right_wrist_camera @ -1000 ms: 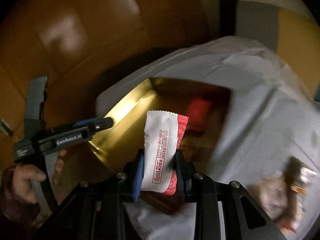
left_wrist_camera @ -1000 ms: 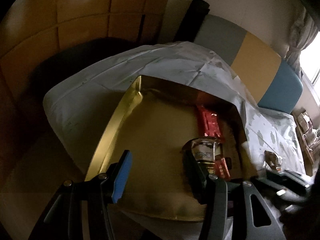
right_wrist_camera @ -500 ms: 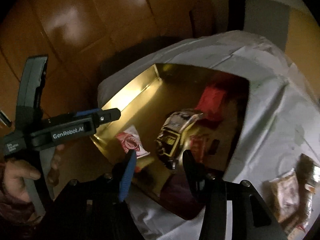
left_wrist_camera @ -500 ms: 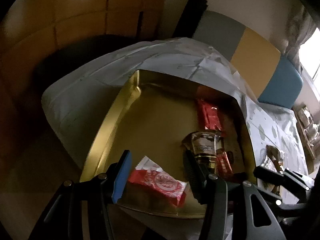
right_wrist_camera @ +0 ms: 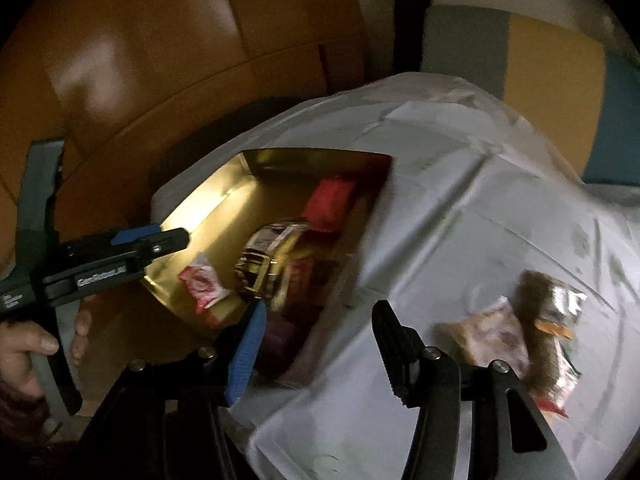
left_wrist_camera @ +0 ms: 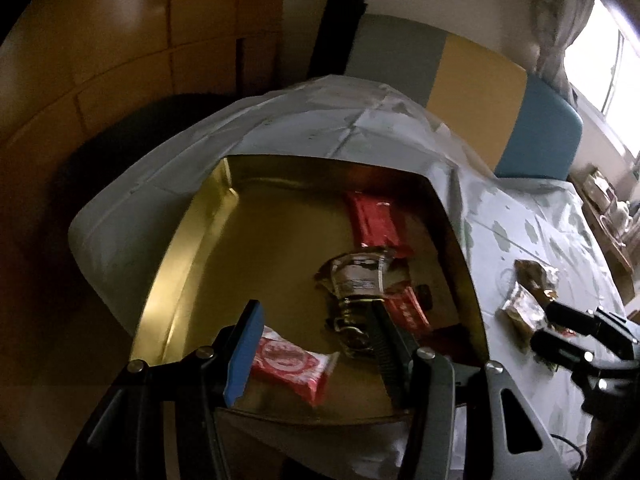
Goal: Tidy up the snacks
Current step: 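Move both tools back toward the snack pile, then grasp the beige pastry bag with the left tool, then lift the pastry bag with the left tool while the right tool grasps the orange-edged nut bag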
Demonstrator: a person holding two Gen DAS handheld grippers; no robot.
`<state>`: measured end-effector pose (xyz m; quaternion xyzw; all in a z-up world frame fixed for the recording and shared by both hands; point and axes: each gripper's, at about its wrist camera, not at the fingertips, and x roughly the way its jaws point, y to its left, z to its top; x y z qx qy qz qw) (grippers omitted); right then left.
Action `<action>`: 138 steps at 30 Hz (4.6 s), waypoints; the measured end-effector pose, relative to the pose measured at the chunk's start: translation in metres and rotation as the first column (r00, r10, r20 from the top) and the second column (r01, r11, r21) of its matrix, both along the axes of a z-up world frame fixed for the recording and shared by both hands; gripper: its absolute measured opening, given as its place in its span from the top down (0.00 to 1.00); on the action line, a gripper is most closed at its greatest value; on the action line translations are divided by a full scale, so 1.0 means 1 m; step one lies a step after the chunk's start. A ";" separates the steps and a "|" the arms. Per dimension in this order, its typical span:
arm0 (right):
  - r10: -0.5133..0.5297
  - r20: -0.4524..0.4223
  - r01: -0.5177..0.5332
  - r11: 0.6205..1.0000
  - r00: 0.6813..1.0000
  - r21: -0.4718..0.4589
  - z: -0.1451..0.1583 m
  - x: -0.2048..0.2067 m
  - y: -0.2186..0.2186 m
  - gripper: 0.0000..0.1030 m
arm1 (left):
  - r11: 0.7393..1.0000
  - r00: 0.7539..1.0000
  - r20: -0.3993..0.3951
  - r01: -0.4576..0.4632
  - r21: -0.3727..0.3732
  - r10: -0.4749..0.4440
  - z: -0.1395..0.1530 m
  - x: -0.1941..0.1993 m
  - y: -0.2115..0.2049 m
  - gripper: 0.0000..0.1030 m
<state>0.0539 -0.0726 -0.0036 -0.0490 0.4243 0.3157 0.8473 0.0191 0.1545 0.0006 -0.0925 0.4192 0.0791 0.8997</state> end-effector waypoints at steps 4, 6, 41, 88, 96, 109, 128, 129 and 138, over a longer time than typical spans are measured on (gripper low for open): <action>-0.056 0.002 0.056 0.998 0.998 -0.015 0.000 0.004 -0.030 0.44 | 0.999 0.999 -0.003 0.033 0.017 -0.033 0.001 0.000 -0.013 0.48; -0.087 0.010 0.087 0.996 0.996 -0.031 0.000 0.006 -0.046 0.42 | 0.999 0.999 -0.006 0.048 0.021 -0.048 0.001 0.000 -0.018 0.48; -0.677 -0.070 0.635 0.717 0.733 -0.289 -0.038 0.045 -0.292 0.33 | 0.898 0.896 -0.086 0.439 0.037 -0.435 -0.003 0.028 -0.172 0.48; -0.674 -0.047 0.657 0.731 0.737 -0.184 -0.012 0.041 -0.298 0.21 | 0.875 0.813 -0.334 0.476 -0.093 -0.477 -0.083 0.164 -0.310 0.41; -0.673 -0.045 0.650 0.728 0.738 -0.217 -0.018 0.042 -0.296 0.21 | 0.818 0.790 -0.269 0.575 0.011 -0.551 -0.079 0.095 -0.283 0.41; -0.658 -0.032 0.620 0.725 0.753 -0.301 -0.036 0.045 -0.286 0.24 | 0.781 0.786 -0.142 0.616 0.101 -0.602 -0.091 0.040 -0.267 0.40; -0.581 -0.071 0.549 0.798 0.811 -0.249 -0.039 0.046 -0.262 0.24 | 0.782 0.790 -0.054 0.613 0.110 -0.611 -0.095 0.026 -0.256 0.40; -0.556 -0.087 0.527 0.818 0.826 -0.229 -0.038 0.048 -0.258 0.24 | 0.782 0.789 -0.053 0.613 0.109 -0.611 -0.095 0.026 -0.256 0.40; -0.396 -0.108 0.368 0.905 0.912 -0.212 -0.033 0.087 -0.185 0.24 | 0.787 0.793 -0.030 0.609 0.099 -0.609 -0.096 0.025 -0.253 0.41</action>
